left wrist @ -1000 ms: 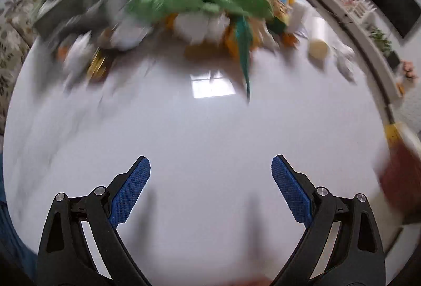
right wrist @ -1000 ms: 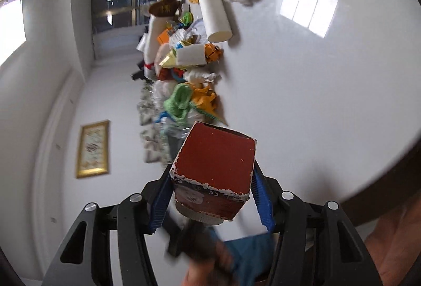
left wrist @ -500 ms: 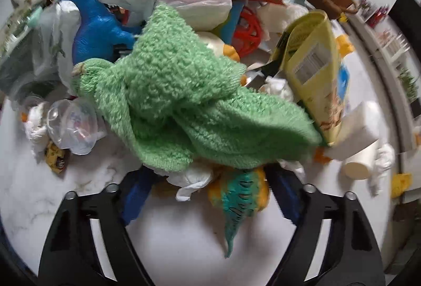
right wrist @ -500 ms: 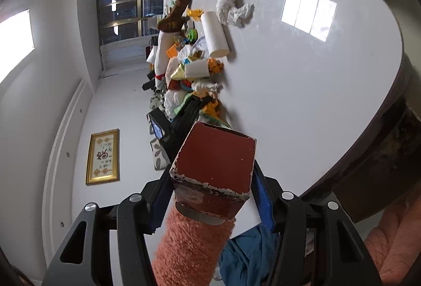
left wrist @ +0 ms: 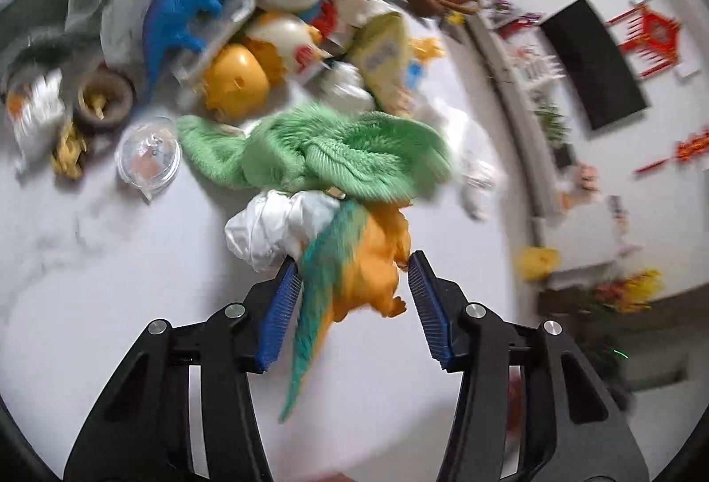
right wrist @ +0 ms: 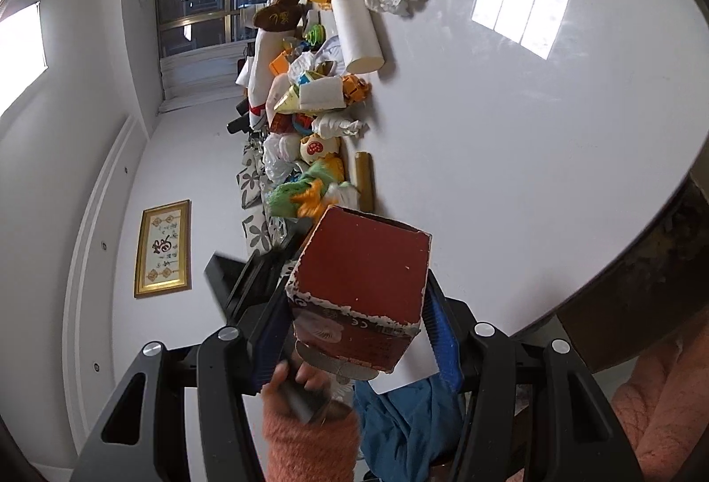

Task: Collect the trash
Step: 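Grasp the white crumpled tissue with the left tool while the right tool holds the red box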

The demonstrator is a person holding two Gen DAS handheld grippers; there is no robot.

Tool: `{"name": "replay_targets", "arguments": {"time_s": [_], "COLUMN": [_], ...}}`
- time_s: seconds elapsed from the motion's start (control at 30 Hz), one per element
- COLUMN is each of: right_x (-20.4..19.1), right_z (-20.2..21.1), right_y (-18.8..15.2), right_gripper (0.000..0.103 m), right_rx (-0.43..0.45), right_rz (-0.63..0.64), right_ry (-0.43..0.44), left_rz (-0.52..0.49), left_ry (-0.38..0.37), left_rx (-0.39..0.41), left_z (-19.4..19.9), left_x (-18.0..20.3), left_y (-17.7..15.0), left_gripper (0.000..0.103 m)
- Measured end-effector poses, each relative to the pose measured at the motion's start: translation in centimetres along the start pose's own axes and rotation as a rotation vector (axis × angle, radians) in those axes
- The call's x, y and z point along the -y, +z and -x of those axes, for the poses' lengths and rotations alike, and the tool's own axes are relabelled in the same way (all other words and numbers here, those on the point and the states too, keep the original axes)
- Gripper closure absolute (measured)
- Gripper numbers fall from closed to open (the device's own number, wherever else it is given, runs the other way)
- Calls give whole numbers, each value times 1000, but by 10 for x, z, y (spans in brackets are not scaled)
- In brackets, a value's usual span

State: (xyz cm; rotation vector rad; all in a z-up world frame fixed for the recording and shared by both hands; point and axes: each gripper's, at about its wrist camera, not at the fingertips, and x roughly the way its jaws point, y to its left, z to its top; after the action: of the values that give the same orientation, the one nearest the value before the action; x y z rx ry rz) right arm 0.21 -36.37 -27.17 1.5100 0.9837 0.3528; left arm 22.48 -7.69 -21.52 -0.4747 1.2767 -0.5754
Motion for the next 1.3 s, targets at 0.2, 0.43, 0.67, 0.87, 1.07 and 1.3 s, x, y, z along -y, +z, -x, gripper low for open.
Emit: {"name": "replay_targets", "arguments": {"time_s": [0.2, 0.43, 0.67, 0.87, 1.07, 1.3], "right_x": [-10, 5, 4, 6, 7, 2], "right_z": [-8, -20, -15, -7, 4, 2], "right_y": [-2, -12, -26, -36, -42, -56], "right_gripper": [48, 48, 48, 48, 48, 48], "right_rx": [-6, -18, -23, -7, 16, -22], "right_rz": [25, 2, 21, 16, 9, 31], "right_ry": [-10, -46, -52, -59, -47, -48], "left_rz": [-6, -29, -272, -228, -123, -70], "left_ry": [-89, 3, 194, 146, 48, -76], "left_rx": [31, 12, -50, -80, -43, 70], "left_z": [38, 31, -2, -41, -13, 76], "left_x": [1, -21, -5, -18, -34, -47], "left_y": [-20, -41, -94, -87, -84, -101], "left_gripper": [70, 70, 23, 49, 73, 73]}}
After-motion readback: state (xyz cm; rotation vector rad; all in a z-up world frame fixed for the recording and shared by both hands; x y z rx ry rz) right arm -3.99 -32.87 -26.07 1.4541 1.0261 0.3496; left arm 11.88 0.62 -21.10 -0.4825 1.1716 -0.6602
